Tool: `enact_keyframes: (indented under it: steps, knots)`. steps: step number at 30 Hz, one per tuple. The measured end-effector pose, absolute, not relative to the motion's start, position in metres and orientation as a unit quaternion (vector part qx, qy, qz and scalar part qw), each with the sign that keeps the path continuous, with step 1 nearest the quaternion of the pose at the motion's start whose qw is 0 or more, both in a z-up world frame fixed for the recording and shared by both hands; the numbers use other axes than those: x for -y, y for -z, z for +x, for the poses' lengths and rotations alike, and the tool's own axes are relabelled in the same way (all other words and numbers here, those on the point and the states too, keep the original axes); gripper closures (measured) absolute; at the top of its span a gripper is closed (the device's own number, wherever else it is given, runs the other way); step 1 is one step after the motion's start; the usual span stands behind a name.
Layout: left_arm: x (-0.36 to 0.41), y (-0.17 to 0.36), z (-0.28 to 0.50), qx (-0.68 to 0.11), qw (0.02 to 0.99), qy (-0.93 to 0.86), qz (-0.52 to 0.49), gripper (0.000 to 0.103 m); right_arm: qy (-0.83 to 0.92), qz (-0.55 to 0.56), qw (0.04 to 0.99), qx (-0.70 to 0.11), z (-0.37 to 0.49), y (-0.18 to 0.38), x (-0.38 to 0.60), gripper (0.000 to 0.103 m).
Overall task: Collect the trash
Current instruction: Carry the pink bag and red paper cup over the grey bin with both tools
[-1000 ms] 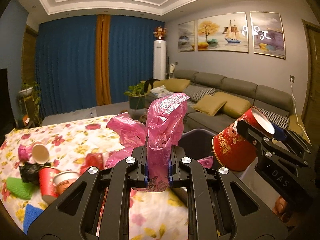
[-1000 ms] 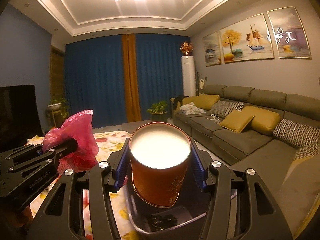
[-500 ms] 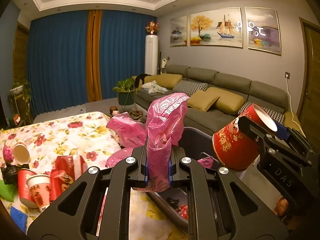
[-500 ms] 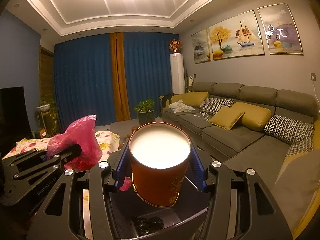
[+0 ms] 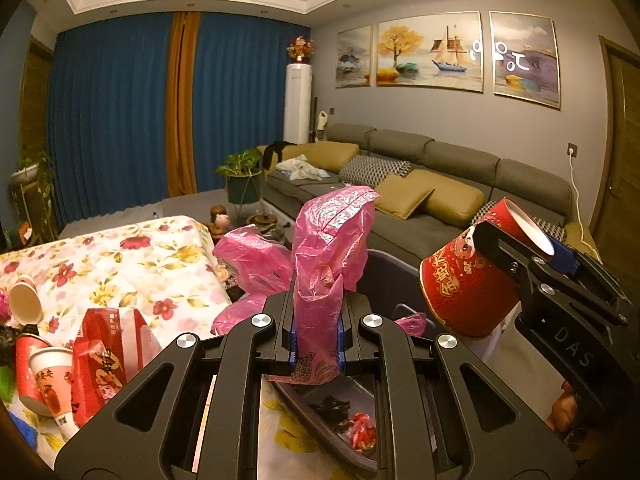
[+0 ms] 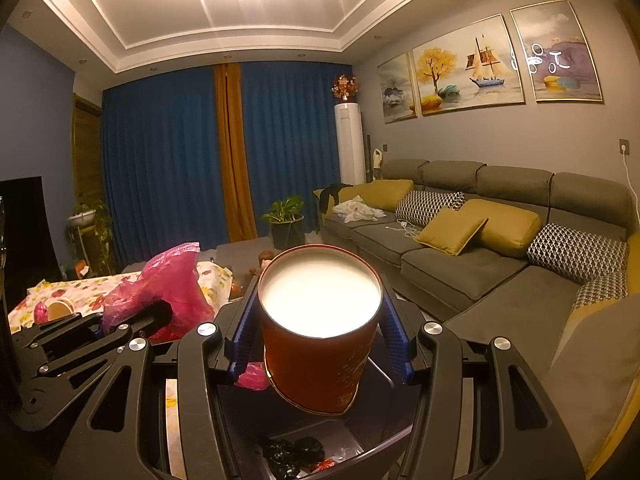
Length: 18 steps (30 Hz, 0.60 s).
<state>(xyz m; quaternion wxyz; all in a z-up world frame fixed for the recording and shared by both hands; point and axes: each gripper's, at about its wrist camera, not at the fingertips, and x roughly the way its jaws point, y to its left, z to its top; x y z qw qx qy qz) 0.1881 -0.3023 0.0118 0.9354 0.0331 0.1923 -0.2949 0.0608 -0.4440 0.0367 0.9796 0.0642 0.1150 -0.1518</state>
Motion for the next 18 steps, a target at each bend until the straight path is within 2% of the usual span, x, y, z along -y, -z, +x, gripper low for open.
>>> enact_keyframes:
  steps: [18]
  knots:
    - [0.306,-0.005,0.2,-0.198,0.931,0.305,0.031,0.09,0.154,0.066,0.979,-0.12,0.069,-0.038,0.444,0.048]
